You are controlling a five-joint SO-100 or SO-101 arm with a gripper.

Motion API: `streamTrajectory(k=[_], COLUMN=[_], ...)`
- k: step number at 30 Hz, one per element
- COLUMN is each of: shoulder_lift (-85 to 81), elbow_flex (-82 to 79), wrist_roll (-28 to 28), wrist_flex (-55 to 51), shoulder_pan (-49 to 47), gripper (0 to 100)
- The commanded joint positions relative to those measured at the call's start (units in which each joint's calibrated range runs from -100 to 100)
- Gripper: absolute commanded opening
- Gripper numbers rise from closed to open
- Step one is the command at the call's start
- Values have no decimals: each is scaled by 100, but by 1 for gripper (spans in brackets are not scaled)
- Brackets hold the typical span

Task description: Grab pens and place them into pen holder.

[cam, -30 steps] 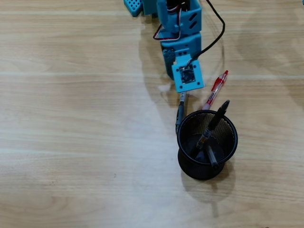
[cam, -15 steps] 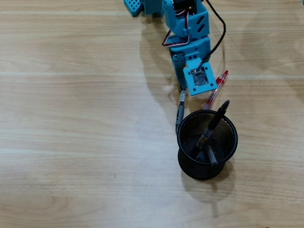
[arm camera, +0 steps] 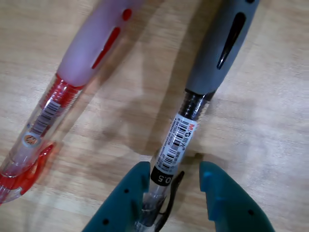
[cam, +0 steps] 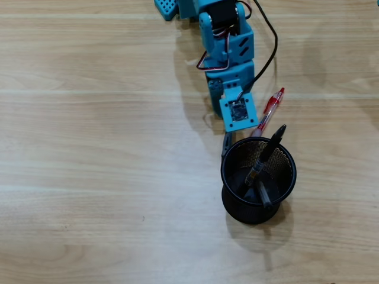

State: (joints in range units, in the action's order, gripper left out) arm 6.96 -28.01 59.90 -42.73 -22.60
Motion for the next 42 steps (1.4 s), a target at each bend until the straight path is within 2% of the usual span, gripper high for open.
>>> streamTrajectory(k=[1, 11, 15, 30, 40, 42], shoulder_lift=[-19, 367, 493, 375, -759, -1187], elbow_flex=[137, -232, -421, -692, -1188, -1161], wrist_roll=[7, 12, 12, 7, -38, -43], wrist_flex=[76, 403, 670, 584, 558, 25], shoulder_pan=[76, 140, 149, 367, 775, 912], gripper=[12, 11, 2, 2, 2, 2])
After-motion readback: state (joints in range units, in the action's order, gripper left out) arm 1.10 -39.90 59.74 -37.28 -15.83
